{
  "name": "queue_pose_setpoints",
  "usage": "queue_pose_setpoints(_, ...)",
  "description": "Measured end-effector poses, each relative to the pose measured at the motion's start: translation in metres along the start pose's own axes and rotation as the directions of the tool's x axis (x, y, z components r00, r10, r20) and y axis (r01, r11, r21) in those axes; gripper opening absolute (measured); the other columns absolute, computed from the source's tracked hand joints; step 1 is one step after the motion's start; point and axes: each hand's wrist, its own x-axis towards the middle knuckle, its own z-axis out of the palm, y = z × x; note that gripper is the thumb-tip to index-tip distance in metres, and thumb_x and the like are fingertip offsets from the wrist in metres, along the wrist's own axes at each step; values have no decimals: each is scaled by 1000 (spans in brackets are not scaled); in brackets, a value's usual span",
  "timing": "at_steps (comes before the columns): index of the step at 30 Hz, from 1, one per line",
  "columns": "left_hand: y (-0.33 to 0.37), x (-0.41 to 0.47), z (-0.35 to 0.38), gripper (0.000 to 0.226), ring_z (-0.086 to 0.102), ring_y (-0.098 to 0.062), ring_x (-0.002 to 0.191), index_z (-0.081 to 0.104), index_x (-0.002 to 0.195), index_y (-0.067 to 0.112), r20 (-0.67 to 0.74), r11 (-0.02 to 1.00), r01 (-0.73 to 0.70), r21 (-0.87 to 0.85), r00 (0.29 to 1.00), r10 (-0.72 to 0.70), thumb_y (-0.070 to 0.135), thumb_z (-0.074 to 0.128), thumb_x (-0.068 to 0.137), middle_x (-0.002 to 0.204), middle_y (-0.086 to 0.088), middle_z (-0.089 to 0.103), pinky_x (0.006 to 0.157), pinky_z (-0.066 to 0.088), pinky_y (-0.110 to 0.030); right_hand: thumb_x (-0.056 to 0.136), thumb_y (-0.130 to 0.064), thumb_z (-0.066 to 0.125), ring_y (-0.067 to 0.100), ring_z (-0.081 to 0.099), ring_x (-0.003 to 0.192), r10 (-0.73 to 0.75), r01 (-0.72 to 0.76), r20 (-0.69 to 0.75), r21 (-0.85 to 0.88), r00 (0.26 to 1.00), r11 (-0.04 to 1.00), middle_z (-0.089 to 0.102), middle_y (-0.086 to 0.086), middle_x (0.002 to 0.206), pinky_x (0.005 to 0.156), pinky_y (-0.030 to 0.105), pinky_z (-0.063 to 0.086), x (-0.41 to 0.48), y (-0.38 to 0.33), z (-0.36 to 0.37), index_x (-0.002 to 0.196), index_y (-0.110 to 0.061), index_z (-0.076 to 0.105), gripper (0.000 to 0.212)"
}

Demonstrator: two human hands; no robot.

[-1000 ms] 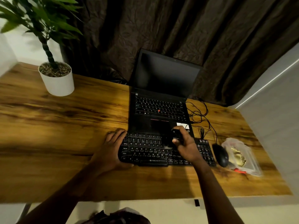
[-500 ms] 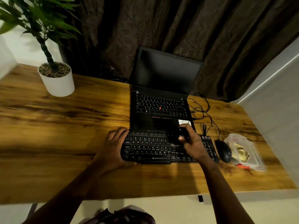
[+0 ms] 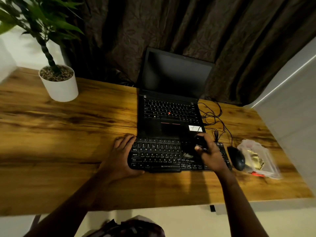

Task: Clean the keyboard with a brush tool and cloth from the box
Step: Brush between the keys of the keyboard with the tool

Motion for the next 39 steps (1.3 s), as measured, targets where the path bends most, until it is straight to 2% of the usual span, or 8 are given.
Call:
queue_pose_setpoints(3, 1, -1, -1, 136, 10, -15, 142, 15, 157, 19, 4, 1000, 0, 1, 1000, 0, 87, 67, 50, 161, 9, 14, 118, 20, -39, 90, 13, 56, 4, 61, 88, 32, -33, -28, -17, 999, 999, 58, -9, 105, 61, 16, 54, -5, 5, -16, 110, -32, 52, 49)
queue_pose_setpoints(6, 1, -1, -1, 136, 11, -16, 143, 16, 157, 19, 2, 1000, 8, -14, 1000, -8, 85, 69, 50, 161, 7, 15, 119, 22, -41, 90, 11, 58, 6, 62, 94, 18, -23, -53, -97, 998, 995, 60, -14, 105, 66, 14, 55, -8, 8, -22, 120, -16, 52, 41)
queue_pose_setpoints(16, 0, 0, -1, 139, 8, -17, 146, 13, 158, 21, 13, 1000, 20, -12, 1000, -20, 87, 69, 49, 162, 8, 12, 120, 21, -42, 88, 13, 56, 4, 65, 98, -11, 13, 56, -32, 998, 999, 61, -7, 111, 67, 21, 57, -1, -8, 14, 115, -35, 51, 55)
queue_pose_setpoints(21, 1, 0, -2, 139, 7, -16, 145, 12, 158, 20, 9, 1000, 3, -20, 1000, -3, 85, 72, 51, 161, 9, 12, 117, 16, -36, 90, 9, 58, 8, 63, 99, 76, -75, 10, -51, 997, 996, 60, 1, 116, 66, 16, 56, -5, 10, -5, 135, -28, 45, 60)
queue_pose_setpoints(25, 1, -1, -2, 140, 5, -17, 146, 10, 158, 21, 16, 1000, 14, -24, 1000, -14, 87, 70, 50, 163, 9, 9, 118, 18, -40, 88, 12, 57, 9, 68, 96, 13, -10, 51, -63, 999, 998, 63, -3, 112, 64, 20, 57, -3, -5, 11, 118, -43, 48, 63)
queue_pose_setpoints(31, 2, -1, -3, 143, 6, -17, 145, 12, 158, 20, 25, 1000, 23, -17, 999, -23, 92, 66, 48, 163, 8, 9, 119, 21, -45, 87, 13, 57, 19, 66, 103, -38, 40, 89, -13, 995, 999, 62, 0, 117, 72, 33, 62, -2, -12, 30, 122, -27, 51, 54)
queue_pose_setpoints(37, 1, -1, -2, 142, 8, -17, 146, 13, 158, 21, 29, 1000, 30, -6, 999, -30, 94, 64, 48, 163, 9, 11, 119, 26, -47, 91, 7, 56, 23, 67, 96, 30, -20, 75, -118, 997, 993, 63, 0, 109, 59, 28, 59, 0, -3, 5, 118, -40, 48, 55)
queue_pose_setpoints(39, -1, 0, -1, 142, 7, -18, 146, 12, 158, 21, 36, 999, 32, 2, 999, -32, 96, 62, 48, 162, 9, 11, 119, 26, -48, 91, 4, 57, 24, 65, 98, 53, -36, 88, -182, 995, 983, 59, 2, 111, 62, 29, 58, 1, -7, 12, 124, -40, 46, 56)
